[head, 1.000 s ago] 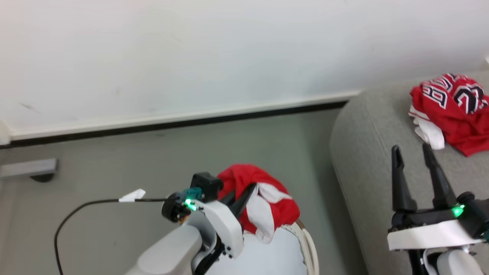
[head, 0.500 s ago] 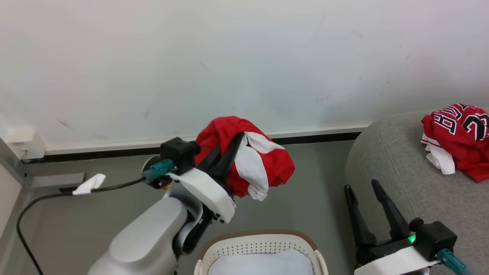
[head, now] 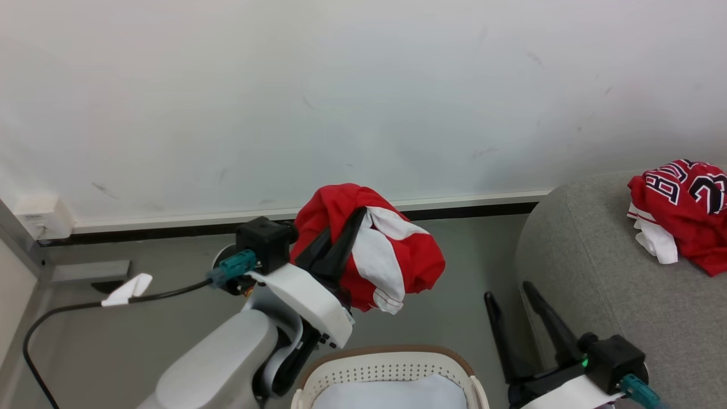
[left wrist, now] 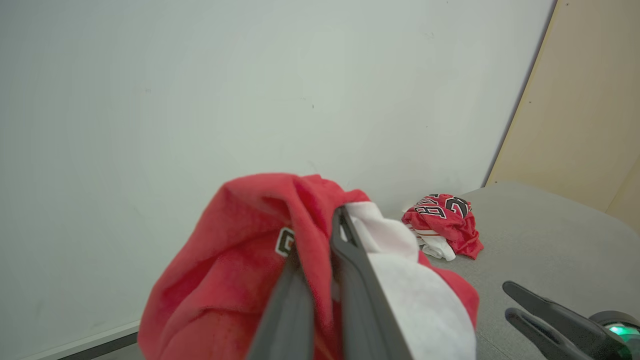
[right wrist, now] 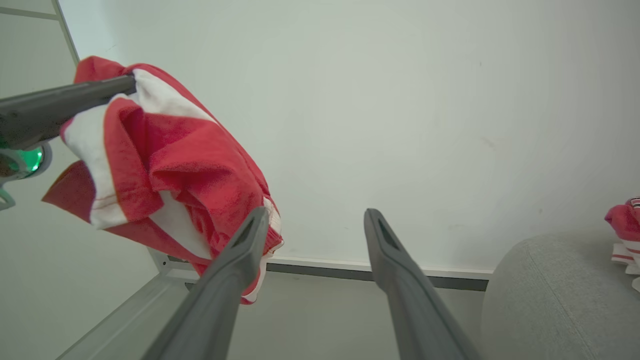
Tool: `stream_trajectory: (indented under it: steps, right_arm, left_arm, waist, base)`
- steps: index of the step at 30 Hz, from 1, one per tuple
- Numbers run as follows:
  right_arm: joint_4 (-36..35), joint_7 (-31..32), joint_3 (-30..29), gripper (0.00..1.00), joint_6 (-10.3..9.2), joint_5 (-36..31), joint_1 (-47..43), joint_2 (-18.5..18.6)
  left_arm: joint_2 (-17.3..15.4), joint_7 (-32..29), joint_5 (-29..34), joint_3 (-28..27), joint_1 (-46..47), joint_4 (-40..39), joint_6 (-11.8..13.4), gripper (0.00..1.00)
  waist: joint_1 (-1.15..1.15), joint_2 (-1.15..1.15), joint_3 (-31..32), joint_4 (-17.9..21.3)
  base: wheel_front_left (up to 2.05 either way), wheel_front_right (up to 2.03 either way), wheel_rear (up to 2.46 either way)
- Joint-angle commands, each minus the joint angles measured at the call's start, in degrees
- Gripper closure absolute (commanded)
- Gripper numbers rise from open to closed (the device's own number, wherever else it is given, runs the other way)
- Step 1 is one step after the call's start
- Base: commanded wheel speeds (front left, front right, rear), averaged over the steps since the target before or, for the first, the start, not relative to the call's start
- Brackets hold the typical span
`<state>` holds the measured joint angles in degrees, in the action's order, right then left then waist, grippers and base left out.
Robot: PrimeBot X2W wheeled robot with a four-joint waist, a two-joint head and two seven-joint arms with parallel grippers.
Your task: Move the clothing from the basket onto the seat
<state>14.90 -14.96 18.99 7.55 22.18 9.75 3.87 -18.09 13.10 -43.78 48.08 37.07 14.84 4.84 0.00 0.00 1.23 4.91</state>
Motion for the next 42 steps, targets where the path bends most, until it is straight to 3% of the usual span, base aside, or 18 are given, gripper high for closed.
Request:
stream_trajectory:
  steps: [1, 10, 19, 28, 29, 30, 31, 42]
  right_arm:
    - [0.2, -0.2, 0.4, 0.0, -0.13, 0.5, 0.8, 0.5]
    - [5.3, -0.2, 11.7, 0.0, -0.13, -0.6, 6.5, 3.0]
    - [16.2, -0.2, 17.1, 0.0, -0.13, -1.1, 14.7, 2.5]
    - [22.2, -0.2, 22.4, 0.0, -0.13, 2.4, 19.4, 1.5]
    - [22.5, -0.2, 22.4, 0.52, -0.13, 2.8, 19.6, 1.3]
    - [22.4, -0.2, 22.2, 0.92, -0.13, 3.2, 19.6, 1.1]
    - [22.2, -0.2, 22.2, 1.0, -0.13, 3.7, 19.4, 1.0]
    - [20.8, -0.2, 20.6, 1.0, -0.13, 4.7, 17.5, 0.8]
  left_arm:
    - [-0.2, -0.1, -0.1, -0.1, -0.7, -0.2, 0.1, 1.0]
    - [0.1, -0.9, -0.2, 1.2, -1.4, -0.7, 0.1, 1.0]
    - [2.5, -1.8, 0.4, 4.4, -2.3, 0.2, -1.2, 1.0]
    - [5.1, -2.4, 0.6, 7.3, -2.1, 1.9, -2.8, 1.0]
    - [5.2, -2.4, 0.5, 7.3, -2.2, 2.1, -2.8, 1.0]
    - [5.3, -2.4, 0.4, 7.5, -2.2, 2.3, -2.9, 1.0]
    - [5.3, -2.3, 0.3, 7.5, -2.2, 2.5, -3.0, 1.0]
    - [5.0, -1.9, -0.4, 7.2, -2.1, 3.5, -2.9, 1.0]
  waist:
    - [0.0, 0.0, 0.0, 0.0]
    - [0.0, 0.0, -0.3, -0.7]
    - [0.0, 0.0, -0.2, -3.8]
    - [0.0, 0.0, 0.7, -7.8]
    - [0.0, 0.0, 0.8, -8.1]
    - [0.0, 0.0, 0.9, -8.5]
    - [0.0, 0.0, 1.0, -8.7]
    - [0.0, 0.0, 1.3, -9.6]
  base:
    - [0.0, 0.0, 0.0]
    - [0.0, 0.0, 0.0]
    - [0.0, 0.0, 0.0]
    - [0.0, 0.0, 0.0]
    - [0.0, 0.0, 0.0]
    - [0.0, 0.0, 0.0]
    - [0.0, 0.0, 0.0]
    - [0.0, 0.0, 0.0]
